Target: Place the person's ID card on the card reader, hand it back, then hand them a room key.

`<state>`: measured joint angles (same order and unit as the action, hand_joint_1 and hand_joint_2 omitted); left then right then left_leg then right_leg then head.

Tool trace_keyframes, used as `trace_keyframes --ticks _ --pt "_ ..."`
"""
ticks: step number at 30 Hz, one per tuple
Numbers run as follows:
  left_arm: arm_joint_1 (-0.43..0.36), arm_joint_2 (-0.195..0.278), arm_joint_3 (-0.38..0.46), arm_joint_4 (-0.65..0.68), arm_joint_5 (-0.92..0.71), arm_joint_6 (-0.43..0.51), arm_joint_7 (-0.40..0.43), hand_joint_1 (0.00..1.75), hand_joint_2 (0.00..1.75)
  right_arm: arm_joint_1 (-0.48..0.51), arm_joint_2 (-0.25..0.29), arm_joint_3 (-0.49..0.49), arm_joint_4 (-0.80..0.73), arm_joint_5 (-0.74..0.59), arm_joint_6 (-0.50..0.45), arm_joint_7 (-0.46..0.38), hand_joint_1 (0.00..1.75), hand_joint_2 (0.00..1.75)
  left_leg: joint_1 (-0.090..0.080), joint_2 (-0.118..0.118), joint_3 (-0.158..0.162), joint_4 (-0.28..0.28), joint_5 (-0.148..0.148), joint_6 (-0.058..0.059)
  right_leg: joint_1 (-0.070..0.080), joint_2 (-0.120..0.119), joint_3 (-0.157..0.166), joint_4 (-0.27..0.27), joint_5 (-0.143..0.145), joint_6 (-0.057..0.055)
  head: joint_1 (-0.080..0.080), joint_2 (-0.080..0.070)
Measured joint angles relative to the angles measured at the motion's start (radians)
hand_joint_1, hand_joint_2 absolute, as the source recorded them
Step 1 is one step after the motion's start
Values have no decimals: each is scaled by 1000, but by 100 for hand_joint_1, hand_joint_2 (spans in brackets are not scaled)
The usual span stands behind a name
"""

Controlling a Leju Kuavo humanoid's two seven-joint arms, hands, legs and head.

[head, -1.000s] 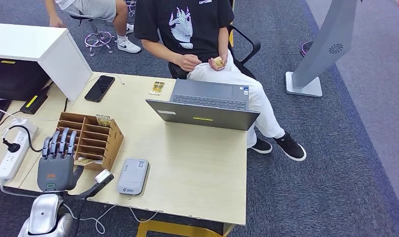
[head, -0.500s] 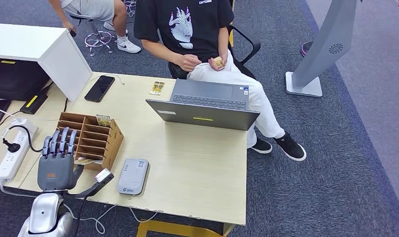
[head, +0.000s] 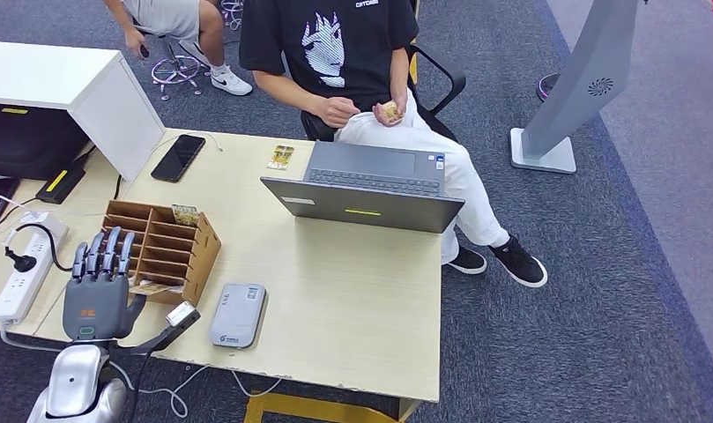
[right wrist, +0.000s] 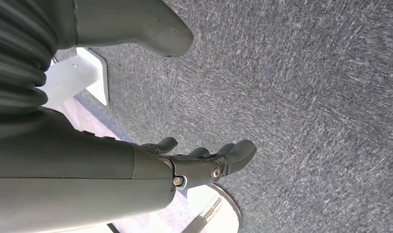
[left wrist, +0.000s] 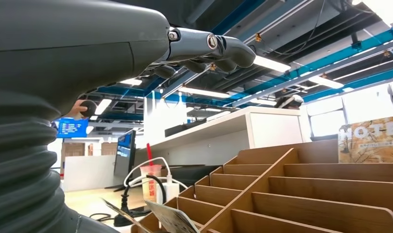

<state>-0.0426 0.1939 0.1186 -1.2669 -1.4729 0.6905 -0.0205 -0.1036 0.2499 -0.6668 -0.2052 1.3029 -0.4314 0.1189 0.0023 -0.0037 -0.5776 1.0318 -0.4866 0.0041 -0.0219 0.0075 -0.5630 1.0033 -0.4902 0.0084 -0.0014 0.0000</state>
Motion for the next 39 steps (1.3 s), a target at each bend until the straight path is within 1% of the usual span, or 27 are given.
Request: trace_keyframes --ticks 14,27,28,31,32,39 --pt "5 -27 31 30 27 0 -40 0 175 -1 0 7 0 -4 0 0 0 175 0 0 0 0 0 0 0 0 0 0 0 0 0 0" --pt "5 -38 46 32 28 0 -43 0 175 -2 0 11 0 -4 0 0 0 175 0 0 0 0 0 0 0 0 0 0 0 0 0 0" --pt "5 -39 47 32 28 0 -44 32 175 -2 0 11 0 -4 0 0 0 175 0 0 0 0 0 0 0 0 0 0 0 0 0 0" --pt "5 -39 49 35 34 0 -47 163 175 -2 0 12 0 -4 0 -1 0 175 0 0 0 0 0 0 0 0 0 0 0 0 0 0" --pt "5 -39 50 37 38 0 -49 175 175 -2 0 13 0 -4 0 -1 0 175 0 0 0 0 0 0 0 0 0 0 0 0 0 0" --pt "3 -39 50 61 55 0 -52 175 175 -2 0 15 -1 -18 -3 -11 0 175 0 0 0 0 0 0 0 0 0 0 0 0 0 0"
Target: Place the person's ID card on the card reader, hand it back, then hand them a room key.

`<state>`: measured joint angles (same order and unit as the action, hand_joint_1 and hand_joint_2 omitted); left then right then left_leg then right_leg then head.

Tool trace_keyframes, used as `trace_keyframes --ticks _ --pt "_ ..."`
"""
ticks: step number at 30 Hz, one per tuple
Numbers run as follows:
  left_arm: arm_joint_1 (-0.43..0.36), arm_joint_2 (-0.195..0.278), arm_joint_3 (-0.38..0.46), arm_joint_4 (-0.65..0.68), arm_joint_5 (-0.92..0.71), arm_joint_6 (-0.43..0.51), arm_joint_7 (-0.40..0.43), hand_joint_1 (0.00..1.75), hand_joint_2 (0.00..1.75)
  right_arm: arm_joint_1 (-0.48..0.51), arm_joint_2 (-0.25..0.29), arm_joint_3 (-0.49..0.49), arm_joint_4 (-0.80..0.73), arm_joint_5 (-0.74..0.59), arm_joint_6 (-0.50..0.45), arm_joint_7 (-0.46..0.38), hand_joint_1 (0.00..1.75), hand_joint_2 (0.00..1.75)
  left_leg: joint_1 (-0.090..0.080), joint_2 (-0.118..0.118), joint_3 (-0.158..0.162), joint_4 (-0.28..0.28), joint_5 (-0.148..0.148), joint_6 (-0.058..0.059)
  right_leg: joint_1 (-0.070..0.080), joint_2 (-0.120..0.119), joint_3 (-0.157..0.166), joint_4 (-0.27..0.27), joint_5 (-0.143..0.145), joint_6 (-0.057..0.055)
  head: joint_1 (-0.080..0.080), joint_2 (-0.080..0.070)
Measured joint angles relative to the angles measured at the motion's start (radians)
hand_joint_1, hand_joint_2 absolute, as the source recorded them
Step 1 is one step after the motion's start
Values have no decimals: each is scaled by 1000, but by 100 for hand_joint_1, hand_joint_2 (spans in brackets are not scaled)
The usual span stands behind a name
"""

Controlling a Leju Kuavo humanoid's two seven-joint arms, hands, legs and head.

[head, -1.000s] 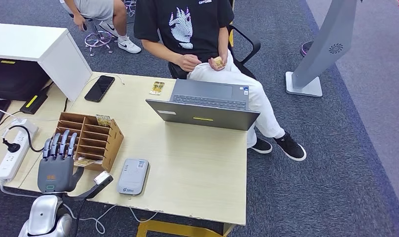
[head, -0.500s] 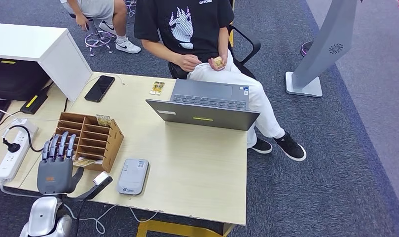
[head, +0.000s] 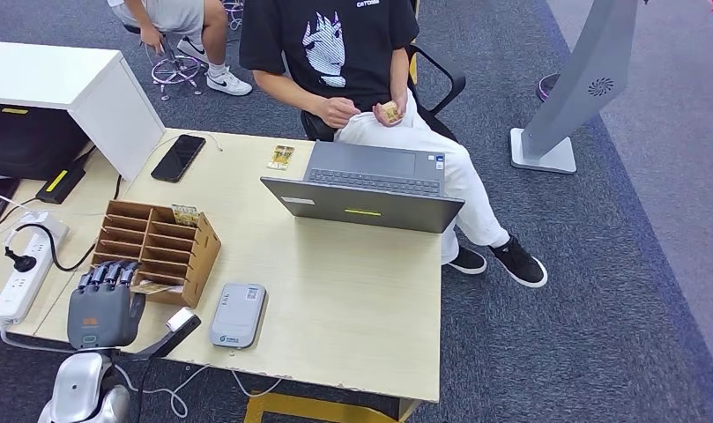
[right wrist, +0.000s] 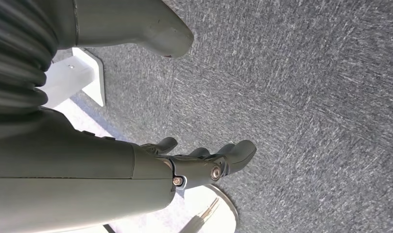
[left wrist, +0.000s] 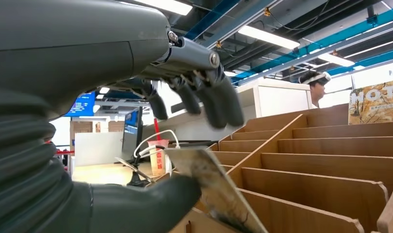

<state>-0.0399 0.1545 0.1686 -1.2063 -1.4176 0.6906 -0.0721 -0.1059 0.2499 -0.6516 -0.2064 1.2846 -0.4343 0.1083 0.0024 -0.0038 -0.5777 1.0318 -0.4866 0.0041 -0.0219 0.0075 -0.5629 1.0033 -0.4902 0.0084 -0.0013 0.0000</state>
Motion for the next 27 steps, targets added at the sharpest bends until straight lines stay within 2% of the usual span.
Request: trace_keyframes --ticks 27 --pt "4 0 7 -9 -4 1 -42 175 175 -3 1 1 0 -16 -2 -13 0 175 0 0 0 0 0 0 0 0 0 0 0 0 0 0"
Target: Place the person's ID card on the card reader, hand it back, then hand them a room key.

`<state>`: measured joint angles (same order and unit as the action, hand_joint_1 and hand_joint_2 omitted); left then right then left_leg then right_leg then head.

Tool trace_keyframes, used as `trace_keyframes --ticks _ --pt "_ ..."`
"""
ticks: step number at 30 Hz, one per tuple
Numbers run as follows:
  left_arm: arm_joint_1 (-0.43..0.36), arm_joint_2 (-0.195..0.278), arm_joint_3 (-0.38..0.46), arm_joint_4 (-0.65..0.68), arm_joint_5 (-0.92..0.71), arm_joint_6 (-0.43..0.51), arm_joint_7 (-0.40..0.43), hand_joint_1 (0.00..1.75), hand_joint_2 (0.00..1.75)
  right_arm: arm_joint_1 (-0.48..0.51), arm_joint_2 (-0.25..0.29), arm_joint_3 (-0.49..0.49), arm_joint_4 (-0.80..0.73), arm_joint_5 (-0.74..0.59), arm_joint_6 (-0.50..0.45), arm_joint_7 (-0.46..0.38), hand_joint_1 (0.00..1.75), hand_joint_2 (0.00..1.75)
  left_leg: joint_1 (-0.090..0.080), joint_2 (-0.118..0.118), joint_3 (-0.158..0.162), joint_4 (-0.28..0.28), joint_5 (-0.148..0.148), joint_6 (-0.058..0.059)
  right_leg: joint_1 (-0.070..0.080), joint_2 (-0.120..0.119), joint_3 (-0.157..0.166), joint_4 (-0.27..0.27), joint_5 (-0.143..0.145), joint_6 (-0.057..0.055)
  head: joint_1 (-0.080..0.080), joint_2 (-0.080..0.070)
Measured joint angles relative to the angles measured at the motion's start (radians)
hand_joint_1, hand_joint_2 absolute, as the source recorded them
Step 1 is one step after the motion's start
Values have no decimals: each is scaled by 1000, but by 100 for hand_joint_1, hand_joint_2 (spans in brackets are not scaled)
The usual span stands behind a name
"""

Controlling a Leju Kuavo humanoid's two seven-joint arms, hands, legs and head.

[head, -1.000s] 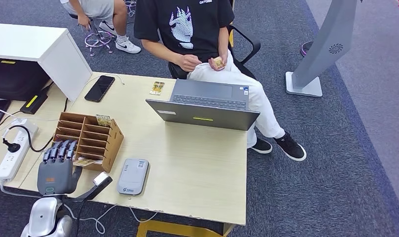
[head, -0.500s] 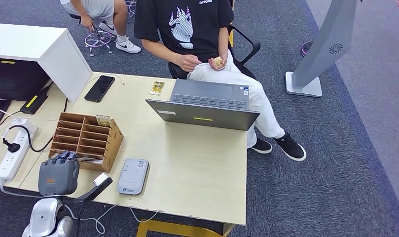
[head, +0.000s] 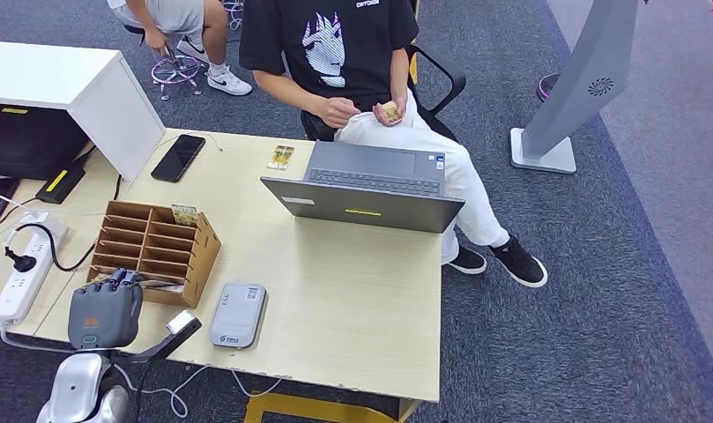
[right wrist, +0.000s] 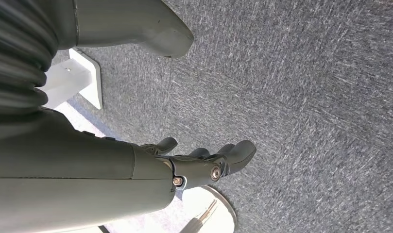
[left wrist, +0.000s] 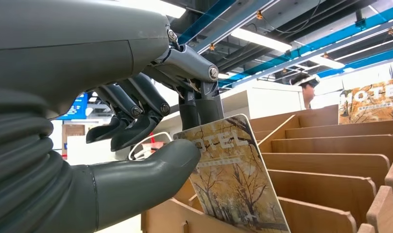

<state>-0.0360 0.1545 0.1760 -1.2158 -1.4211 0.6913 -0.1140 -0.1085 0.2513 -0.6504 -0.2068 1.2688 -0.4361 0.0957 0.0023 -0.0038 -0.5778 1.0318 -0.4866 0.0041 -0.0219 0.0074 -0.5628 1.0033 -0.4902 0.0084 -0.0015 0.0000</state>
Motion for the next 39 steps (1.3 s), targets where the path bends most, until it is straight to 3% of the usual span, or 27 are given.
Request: trace_keyframes --ticks 6,13,21,29,34,39 --pt "3 0 4 -17 1 0 -7 175 175 0 0 0 0 0 -1 0 0 175 0 0 0 0 0 0 0 0 0 0 0 0 0 0" --pt "11 -21 45 -136 15 0 -102 175 175 0 0 3 0 -1 -12 2 0 175 0 0 0 0 0 0 0 0 0 0 0 0 0 0" --pt "12 -49 73 -248 22 0 -154 175 175 0 0 6 0 -3 -12 2 0 175 0 0 0 0 0 0 0 0 0 0 0 0 0 0" --pt "13 -146 106 -480 90 1 -381 175 175 2 0 7 0 -22 -17 -3 0 175 0 0 0 0 0 0 0 0 0 0 0 0 0 0" --pt "15 -191 117 -600 96 2 -432 175 175 5 0 6 0 -23 -18 -4 0 175 0 0 0 0 0 0 0 0 0 0 0 0 0 0" --pt "5 -208 147 -635 89 2 -454 175 175 4 0 6 0 -23 -18 -3 0 175 0 0 0 0 1 0 0 0 0 0 0 0 0 0"
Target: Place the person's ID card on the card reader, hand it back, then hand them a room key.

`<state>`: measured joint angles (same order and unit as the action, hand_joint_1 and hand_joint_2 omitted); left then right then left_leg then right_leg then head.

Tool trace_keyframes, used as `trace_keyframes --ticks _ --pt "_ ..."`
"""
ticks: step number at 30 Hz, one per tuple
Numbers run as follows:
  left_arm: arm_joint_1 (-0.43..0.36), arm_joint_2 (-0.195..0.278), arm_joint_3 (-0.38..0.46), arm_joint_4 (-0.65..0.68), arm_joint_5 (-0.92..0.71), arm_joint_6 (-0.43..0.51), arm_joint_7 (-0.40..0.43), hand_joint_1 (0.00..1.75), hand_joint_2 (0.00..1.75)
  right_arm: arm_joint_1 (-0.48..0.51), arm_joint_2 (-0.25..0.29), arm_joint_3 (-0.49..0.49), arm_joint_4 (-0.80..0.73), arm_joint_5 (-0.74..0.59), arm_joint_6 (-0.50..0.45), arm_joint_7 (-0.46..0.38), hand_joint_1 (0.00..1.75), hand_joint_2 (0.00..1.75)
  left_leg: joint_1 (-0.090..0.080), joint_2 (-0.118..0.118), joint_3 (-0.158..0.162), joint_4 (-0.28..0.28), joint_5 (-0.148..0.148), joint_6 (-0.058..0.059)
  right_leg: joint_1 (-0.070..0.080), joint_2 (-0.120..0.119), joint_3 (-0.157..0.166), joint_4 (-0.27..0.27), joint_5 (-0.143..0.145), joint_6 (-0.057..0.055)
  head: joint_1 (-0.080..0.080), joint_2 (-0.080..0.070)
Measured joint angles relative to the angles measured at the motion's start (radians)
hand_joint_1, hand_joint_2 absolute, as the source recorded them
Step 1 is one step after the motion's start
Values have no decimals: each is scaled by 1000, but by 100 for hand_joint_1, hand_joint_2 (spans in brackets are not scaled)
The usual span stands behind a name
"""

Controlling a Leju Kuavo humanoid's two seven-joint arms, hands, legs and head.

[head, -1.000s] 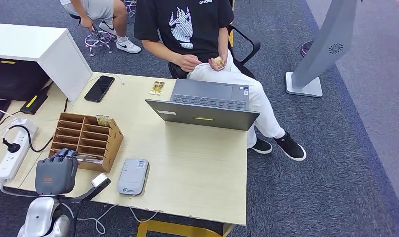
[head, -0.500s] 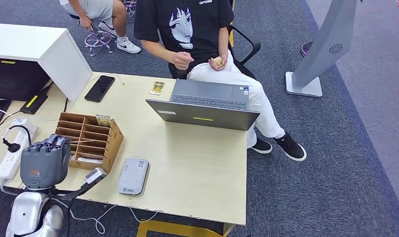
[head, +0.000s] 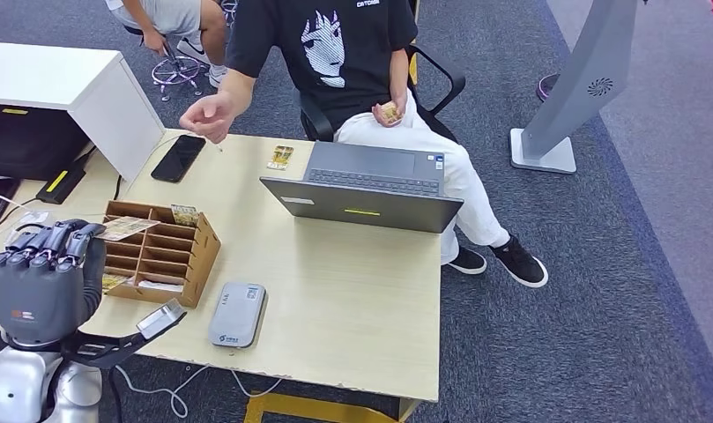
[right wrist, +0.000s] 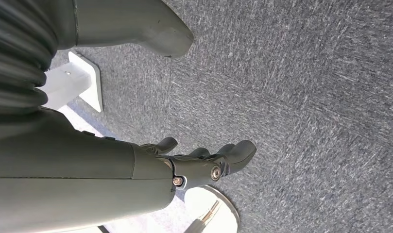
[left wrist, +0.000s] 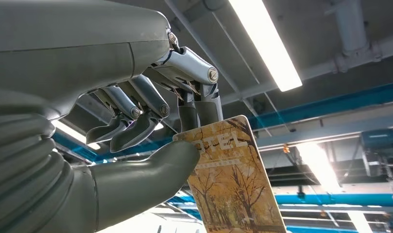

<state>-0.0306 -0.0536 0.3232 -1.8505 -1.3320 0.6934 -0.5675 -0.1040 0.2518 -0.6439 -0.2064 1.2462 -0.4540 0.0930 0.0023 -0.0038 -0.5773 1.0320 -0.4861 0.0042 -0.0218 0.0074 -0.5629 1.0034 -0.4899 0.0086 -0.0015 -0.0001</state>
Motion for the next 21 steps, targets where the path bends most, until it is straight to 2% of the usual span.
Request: trace_keyframes --ticks 4,10,21 --pt "-30 27 23 5 -45 0 64 175 175 -1 0 1 0 1 1 3 0 175 0 0 0 0 0 0 0 0 0 0 0 0 0 0" --pt "-85 129 24 77 -126 -1 246 175 175 -2 0 3 0 4 3 9 0 175 0 0 0 0 0 -1 0 0 0 0 0 0 0 0" --pt "-177 263 -10 252 -167 -1 393 175 175 -14 0 18 0 8 5 20 0 175 0 0 0 0 1 0 0 1 0 0 1 0 0 0"
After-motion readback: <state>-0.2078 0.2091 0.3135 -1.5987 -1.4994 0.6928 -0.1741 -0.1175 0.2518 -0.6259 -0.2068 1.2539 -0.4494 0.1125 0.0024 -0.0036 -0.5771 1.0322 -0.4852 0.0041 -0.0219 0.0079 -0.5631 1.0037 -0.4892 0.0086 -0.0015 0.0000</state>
